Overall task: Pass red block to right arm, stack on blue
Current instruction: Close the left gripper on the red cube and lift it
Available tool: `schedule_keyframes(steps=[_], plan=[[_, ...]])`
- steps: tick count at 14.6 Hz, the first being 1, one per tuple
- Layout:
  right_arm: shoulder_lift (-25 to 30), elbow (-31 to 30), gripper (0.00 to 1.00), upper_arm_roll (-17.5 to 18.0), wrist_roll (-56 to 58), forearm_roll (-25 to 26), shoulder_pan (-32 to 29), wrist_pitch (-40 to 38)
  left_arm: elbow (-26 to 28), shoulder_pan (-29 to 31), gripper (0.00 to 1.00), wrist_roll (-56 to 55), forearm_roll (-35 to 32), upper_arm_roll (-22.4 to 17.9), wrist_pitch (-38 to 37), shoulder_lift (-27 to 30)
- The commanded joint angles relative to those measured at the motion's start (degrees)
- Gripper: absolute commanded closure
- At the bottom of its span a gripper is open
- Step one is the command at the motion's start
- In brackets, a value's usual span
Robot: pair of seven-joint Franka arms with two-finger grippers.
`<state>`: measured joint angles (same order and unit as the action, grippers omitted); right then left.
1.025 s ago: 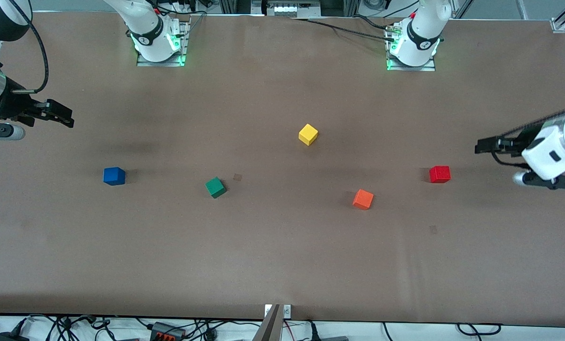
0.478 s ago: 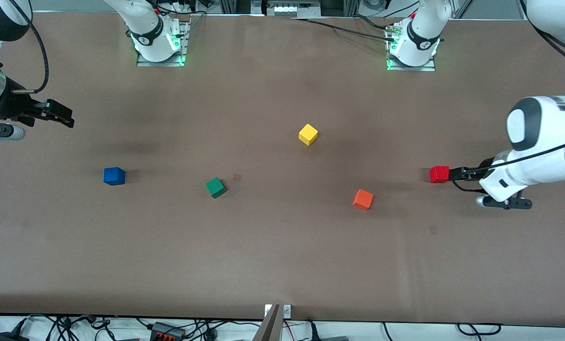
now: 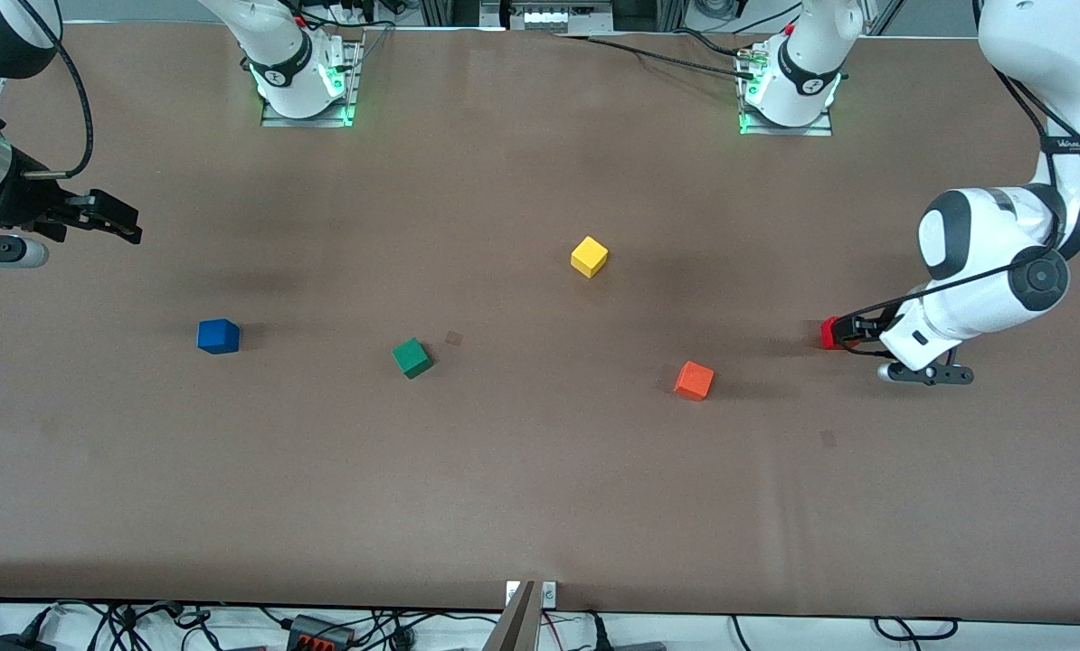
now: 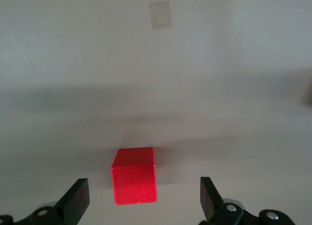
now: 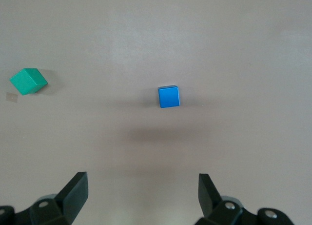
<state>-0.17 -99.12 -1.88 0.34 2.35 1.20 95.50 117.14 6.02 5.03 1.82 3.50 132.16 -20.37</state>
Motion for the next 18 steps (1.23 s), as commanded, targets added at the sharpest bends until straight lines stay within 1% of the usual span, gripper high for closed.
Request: schedule_keyframes(steps=[1,3,4,6,11,12,14,15,17,18], plan=[[-0.01,0.50,0.00,0.04,0.63,0.46,0.12,-0.13,6.34,0.31,0.00,-0.28,-1.02,0.01,7.92,0.78],[-0.18,0.59,0.00,0.04,0.63,0.64,0.30,-0.31,6.87,0.31,0.00,-0.37,-1.11,0.01,9.43,-1.15],[-0.36,0.59,0.00,0.04,0.02,0.73,0.47,-0.05,6.87,0.31,0.00,-0.28,-1.03,-0.07,9.52,-1.33],[-2.46,1.64,0.00,0.04,-0.07,0.46,0.47,0.22,7.14,0.31,0.00,-0.37,-1.11,-0.34,9.61,-1.77],[-4.13,2.00,0.00,0.04,-0.25,0.73,1.79,0.39,6.96,0.31,0.00,-0.45,-1.20,-0.51,9.70,-3.27],[-4.48,2.00,0.00,0.04,-0.42,0.29,1.70,1.09,6.70,0.31,0.03,-0.45,-1.20,-0.60,9.79,-3.70],[-5.63,2.17,0.00,-0.05,-0.25,0.46,1.44,2.93,6.61,0.40,0.36,-0.45,-1.20,-0.78,10.23,-4.15],[-5.81,2.35,0.00,-0.05,-0.25,0.20,1.44,3.46,6.52,0.40,0.44,-0.02,-1.20,-1.13,10.23,-4.24],[-5.98,3.48,0.00,-0.05,-0.25,0.73,1.53,3.47,6.26,0.31,0.49,0.34,-1.20,-1.31,10.23,-4.06],[-6.50,3.49,0.00,-0.05,-0.25,0.29,1.35,3.64,6.17,0.22,0.60,0.25,-1.29,-1.39,9.79,-4.06]])
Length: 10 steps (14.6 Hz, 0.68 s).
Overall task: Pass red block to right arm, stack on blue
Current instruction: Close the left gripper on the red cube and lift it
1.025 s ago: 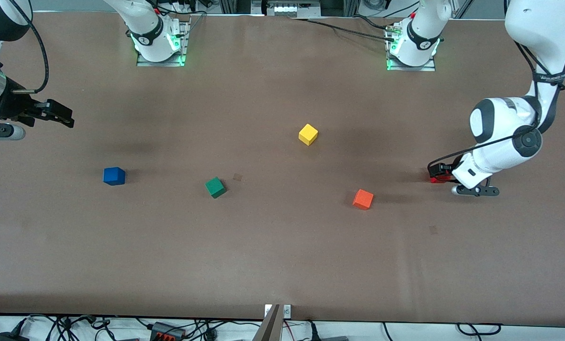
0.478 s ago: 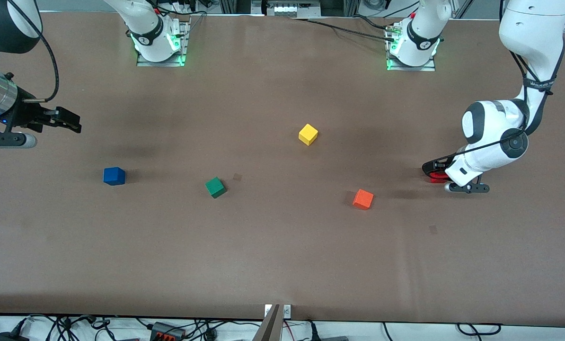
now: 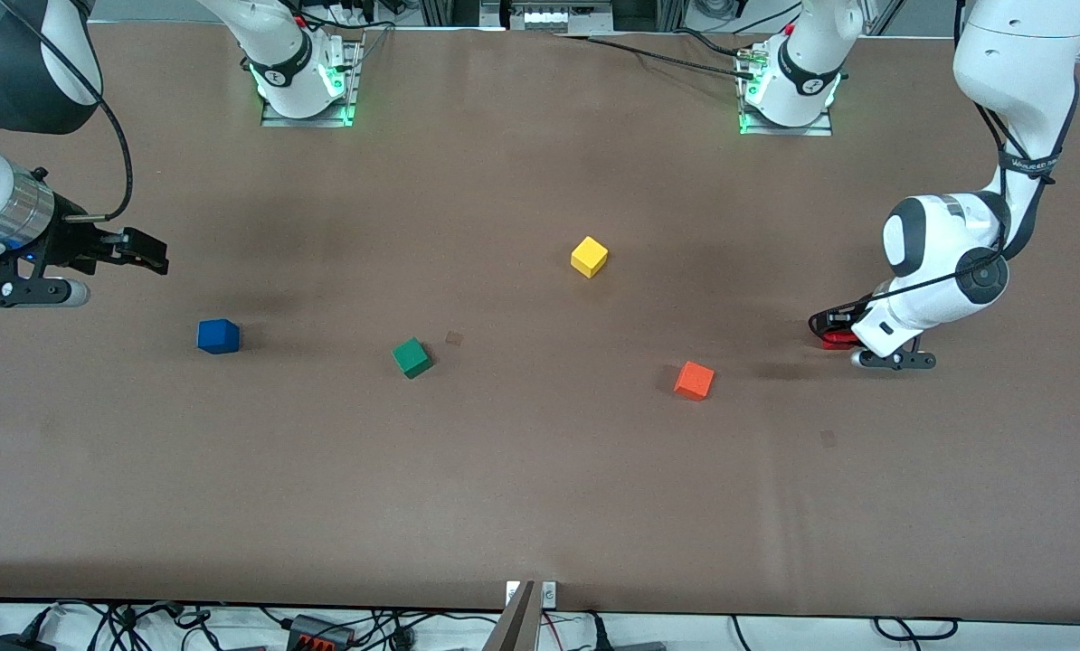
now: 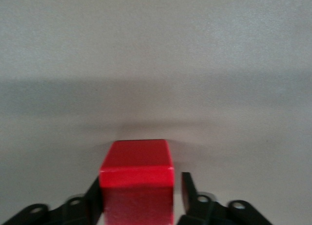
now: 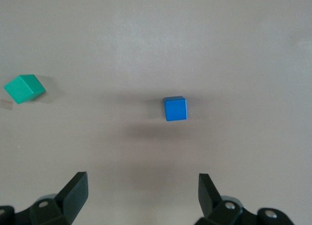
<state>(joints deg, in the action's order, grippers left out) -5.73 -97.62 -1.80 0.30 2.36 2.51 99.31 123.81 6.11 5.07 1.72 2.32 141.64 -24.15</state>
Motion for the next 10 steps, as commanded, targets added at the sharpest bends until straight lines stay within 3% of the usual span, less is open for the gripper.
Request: schedule_keyframes(steps=[1,2,4,8,10], plan=[[-1.56,2.60,0.00,-0.30,-0.22,0.11,-0.22,-0.17,-0.42,0.13,0.72,0.12,-1.54,-0.12,0.13,-0.29],[-1.56,3.04,0.00,-0.48,-0.22,0.19,-0.31,-0.26,-0.50,0.13,0.76,0.12,-1.54,-0.21,0.05,-0.37],[-1.56,3.75,0.00,-0.83,-0.21,0.28,-0.57,-0.70,-1.90,0.22,0.76,0.12,-1.54,-0.21,-0.83,-0.20],[-0.77,4.37,0.00,-0.83,-0.39,0.81,-0.57,0.18,-14.01,0.22,0.76,1.52,-2.50,-0.12,-19.60,-0.20],[0.63,3.06,0.00,-0.83,-0.22,0.89,-0.75,2.11,-17.02,0.22,0.76,3.01,-2.86,-0.03,-23.85,-0.20]])
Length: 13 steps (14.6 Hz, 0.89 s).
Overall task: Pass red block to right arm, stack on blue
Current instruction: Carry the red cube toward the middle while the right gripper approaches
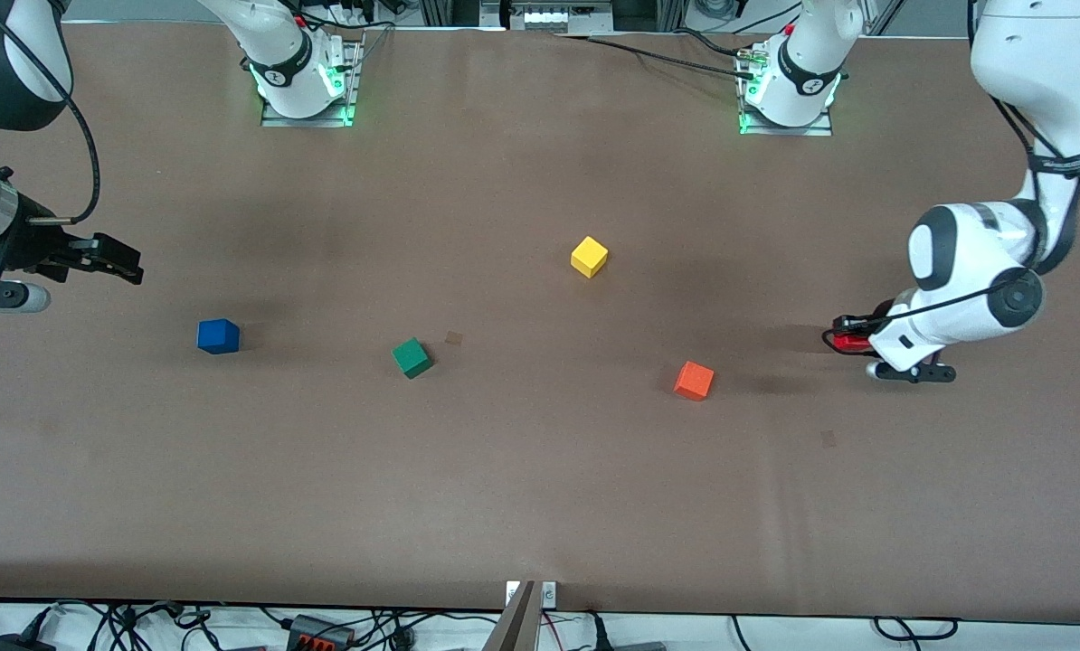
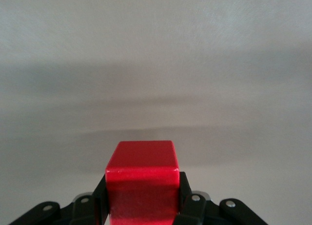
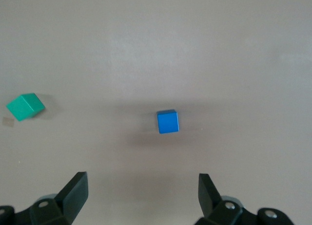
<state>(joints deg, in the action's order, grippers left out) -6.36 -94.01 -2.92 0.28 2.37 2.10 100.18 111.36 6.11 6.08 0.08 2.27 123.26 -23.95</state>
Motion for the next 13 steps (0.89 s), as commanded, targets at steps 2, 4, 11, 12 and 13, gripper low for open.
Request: schedule_keyframes(steps=[2,4,11,12,13], plan=[[2.23,-2.66,0.00,0.28,-0.37,0.71,-0.43,2.91,-6.06,0.22,0.75,2.80,-1.14,0.10,-8.37,0.47],[4.86,-6.69,0.00,0.28,-0.37,0.71,-0.43,5.02,-10.87,0.22,0.76,4.11,-1.22,0.54,-14.59,1.01],[5.32,-9.17,0.00,0.19,0.42,-5.41,-1.05,1.70,-18.02,0.31,0.76,26.08,7.80,2.38,-23.74,4.43],[4.35,-9.09,0.00,0.19,0.59,-9.97,-1.31,1.60,-19.15,0.22,0.76,27.92,10.09,3.00,-26.90,4.70],[2.78,-8.82,0.00,0.11,0.60,-14.19,-1.31,1.95,-21.25,0.22,0.76,29.76,12.81,3.70,-32.41,4.87]])
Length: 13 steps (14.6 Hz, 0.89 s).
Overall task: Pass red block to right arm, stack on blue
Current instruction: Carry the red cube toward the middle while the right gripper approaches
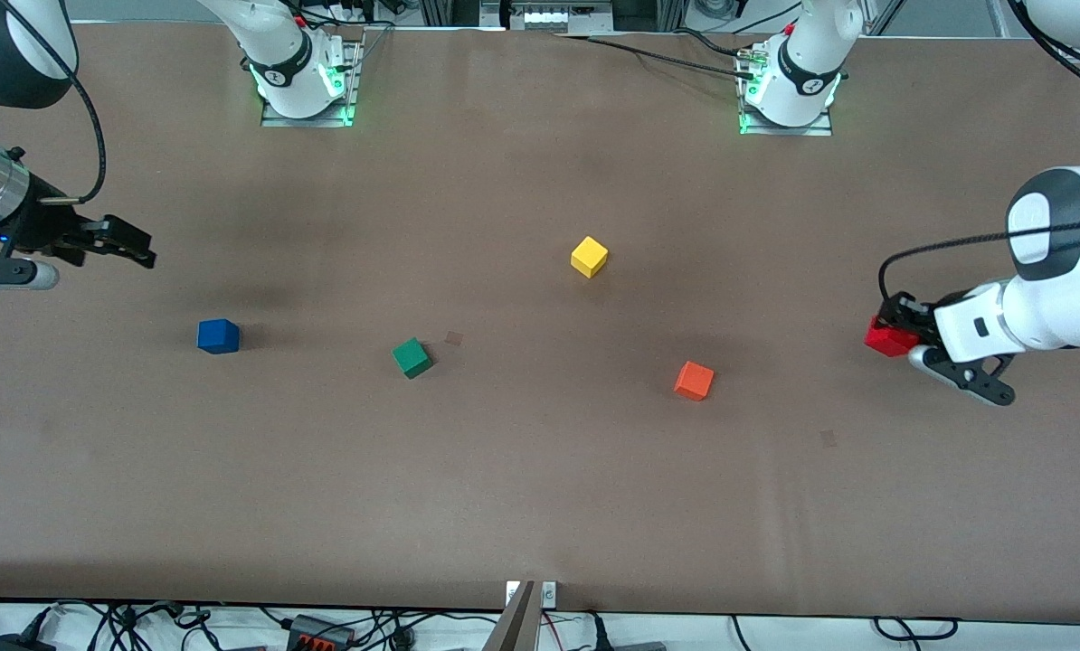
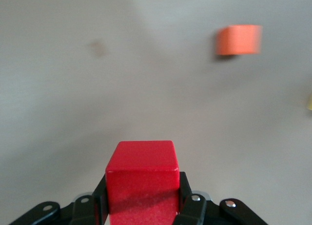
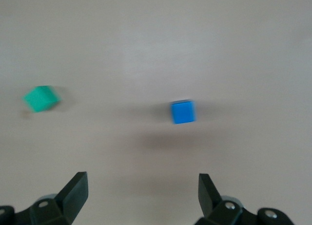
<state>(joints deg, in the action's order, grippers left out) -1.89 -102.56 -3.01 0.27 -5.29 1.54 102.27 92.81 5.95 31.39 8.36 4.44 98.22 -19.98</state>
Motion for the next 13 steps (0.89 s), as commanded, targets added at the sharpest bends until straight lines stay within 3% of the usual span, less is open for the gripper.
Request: schedule_keyframes(steps=[1,8,11,13], plan=[[-3.28,0.42,0.00,0.28,0.70,-9.96,-0.66,0.12,-3.86,0.38,0.77,5.16,7.87,1.71,-11.08,0.90],[-9.18,1.14,0.00,1.16,0.70,-35.80,1.09,-0.05,-5.01,-0.93,0.81,34.84,32.92,1.72,-13.58,-0.41],[-9.71,1.05,0.00,1.25,0.88,-42.41,3.82,-0.31,-4.31,-3.13,0.83,45.48,49.69,1.80,-13.58,-2.61],[-10.67,0.96,0.00,1.16,0.70,-51.09,5.40,-0.58,-4.31,-3.48,0.85,51.02,56.82,2.41,-13.23,-2.79]])
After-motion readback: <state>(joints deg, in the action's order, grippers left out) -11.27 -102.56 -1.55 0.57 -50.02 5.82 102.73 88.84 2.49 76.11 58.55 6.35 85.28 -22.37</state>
